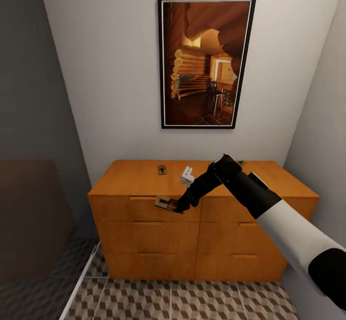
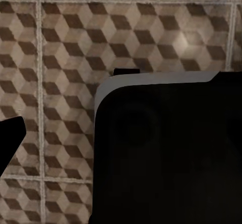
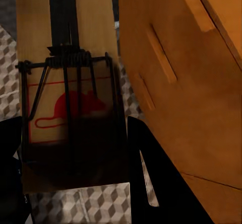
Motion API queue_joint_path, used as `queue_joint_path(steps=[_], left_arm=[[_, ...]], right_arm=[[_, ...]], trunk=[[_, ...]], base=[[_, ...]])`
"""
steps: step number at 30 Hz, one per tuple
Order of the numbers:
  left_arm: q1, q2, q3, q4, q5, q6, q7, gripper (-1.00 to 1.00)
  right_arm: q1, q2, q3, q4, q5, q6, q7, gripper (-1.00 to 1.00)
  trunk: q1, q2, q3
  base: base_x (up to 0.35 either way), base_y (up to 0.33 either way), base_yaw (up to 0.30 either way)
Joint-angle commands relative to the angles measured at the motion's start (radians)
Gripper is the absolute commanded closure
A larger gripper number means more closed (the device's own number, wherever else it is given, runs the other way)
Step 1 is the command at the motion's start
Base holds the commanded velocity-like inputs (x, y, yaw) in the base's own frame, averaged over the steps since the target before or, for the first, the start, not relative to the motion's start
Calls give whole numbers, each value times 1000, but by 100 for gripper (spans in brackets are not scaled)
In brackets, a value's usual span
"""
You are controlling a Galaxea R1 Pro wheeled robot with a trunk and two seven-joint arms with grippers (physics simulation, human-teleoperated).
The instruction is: Take the four mousetraps from the cabinet in the bathroom and place them on the bathroom floor. Make sure all four end up on the same floor surface, and ensure that at least two of them are either under or directly next to the same bathroom sink.
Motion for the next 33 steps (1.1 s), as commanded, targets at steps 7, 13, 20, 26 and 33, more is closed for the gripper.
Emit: queue_joint_path(steps=[7,13,20,26,33], left_arm=[[-2,0,0,4,-1,-7,3,-100],[-2,0,0,4,-1,-7,3,-100],[-2,0,0,4,-1,-8,3,-100],[-2,0,0,4,-1,-7,3,-100],[-2,0,0,4,-1,-7,3,-100]], right_arm=[[-1,-1,2,7,5,6,5,100],[-1,0,5,56,2,-10,-7,100],[10,15,13,256,0,-165,-61,100],[85,103,17,537,1,-425,-134,100],[121,211,18,859,1,-703,-261,100]], trunk=[[-1,-1,-1],[-1,-1,-1],[-1,-1,-1],[-1,-1,-1],[-1,-1,-1]], base=[[-268,0,0],[-63,0,0],[-8,0,0],[0,0,0],[0,0,0]])
